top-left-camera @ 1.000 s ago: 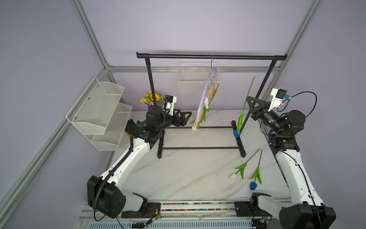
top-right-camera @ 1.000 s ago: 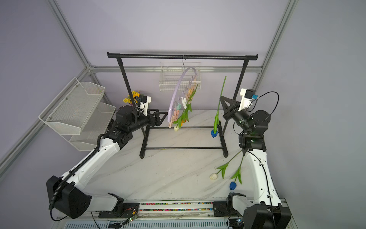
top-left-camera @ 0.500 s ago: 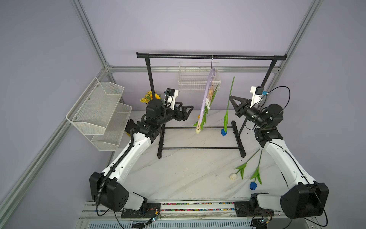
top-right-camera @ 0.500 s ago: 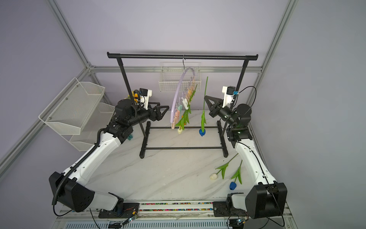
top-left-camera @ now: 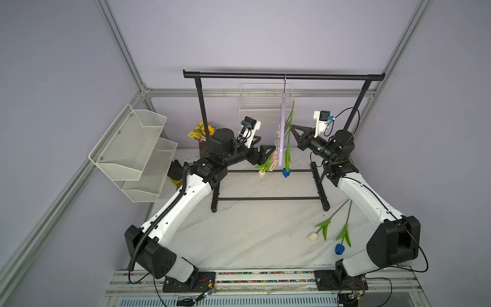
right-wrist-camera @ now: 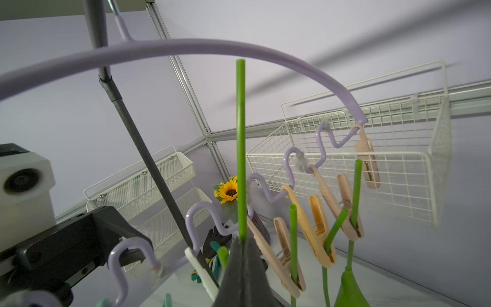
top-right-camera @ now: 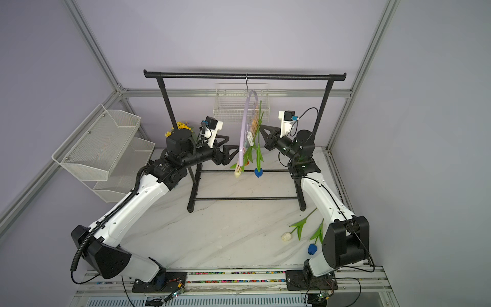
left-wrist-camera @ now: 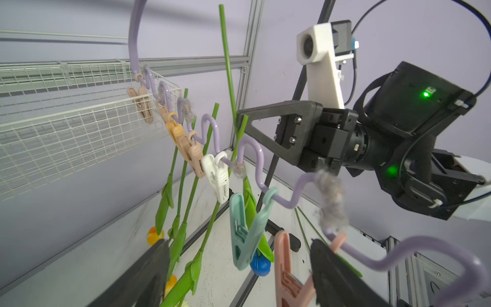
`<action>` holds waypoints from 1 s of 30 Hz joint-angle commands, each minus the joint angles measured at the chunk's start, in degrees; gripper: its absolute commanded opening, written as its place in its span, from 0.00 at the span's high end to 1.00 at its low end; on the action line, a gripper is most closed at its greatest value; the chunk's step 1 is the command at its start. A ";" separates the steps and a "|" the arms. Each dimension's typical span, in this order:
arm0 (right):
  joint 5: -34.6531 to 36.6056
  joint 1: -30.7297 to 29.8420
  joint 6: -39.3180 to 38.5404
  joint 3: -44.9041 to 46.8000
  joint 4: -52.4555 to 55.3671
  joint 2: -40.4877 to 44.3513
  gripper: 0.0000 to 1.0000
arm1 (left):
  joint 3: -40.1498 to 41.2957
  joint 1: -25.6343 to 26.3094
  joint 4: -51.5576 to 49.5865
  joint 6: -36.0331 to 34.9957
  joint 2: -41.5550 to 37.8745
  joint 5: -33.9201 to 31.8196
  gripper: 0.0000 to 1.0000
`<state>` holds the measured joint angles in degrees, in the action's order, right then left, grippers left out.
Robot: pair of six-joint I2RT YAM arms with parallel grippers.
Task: Dry the flowers on a clothes hanger
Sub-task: Open the clamp at the hanger.
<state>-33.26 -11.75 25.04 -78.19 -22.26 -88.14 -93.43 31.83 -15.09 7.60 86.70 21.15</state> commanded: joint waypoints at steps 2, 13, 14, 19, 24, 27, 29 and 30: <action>0.98 -0.18 -1.63 -2.87 1.68 -0.72 1.00 | -3.18 1.38 -2.08 -3.88 1.09 -2.07 0.16; 0.05 -0.16 -0.57 -2.71 0.59 -1.69 1.00 | -3.55 1.17 -1.73 -4.59 2.77 -1.88 0.18; -0.37 -0.12 -0.29 -2.65 0.23 -1.84 1.00 | -4.05 1.12 -1.86 -4.39 3.39 -0.90 0.20; -2.20 -0.16 0.75 -2.73 -1.39 -2.68 1.00 | -6.27 0.39 -0.18 -1.90 6.43 3.16 0.39; -3.89 -0.20 1.74 -4.48 -1.86 -4.51 1.00 | -10.25 0.38 -0.03 -0.38 10.30 6.91 0.53; -4.78 -0.20 2.36 -5.28 -2.25 -5.54 1.00 | -11.92 0.33 0.19 0.48 11.96 8.91 0.53; -5.21 -0.19 2.64 -5.56 -2.43 -6.02 1.00 | -12.59 0.38 0.61 1.11 12.71 9.50 0.53; -5.35 -0.16 2.78 -5.69 -2.60 -6.16 1.00 | -12.81 0.33 1.06 1.41 13.12 9.68 0.52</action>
<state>-37.10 -11.75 26.81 -82.26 -22.63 -94.08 -103.90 32.38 -17.10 7.14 99.90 27.90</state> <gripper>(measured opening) 0.038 0.476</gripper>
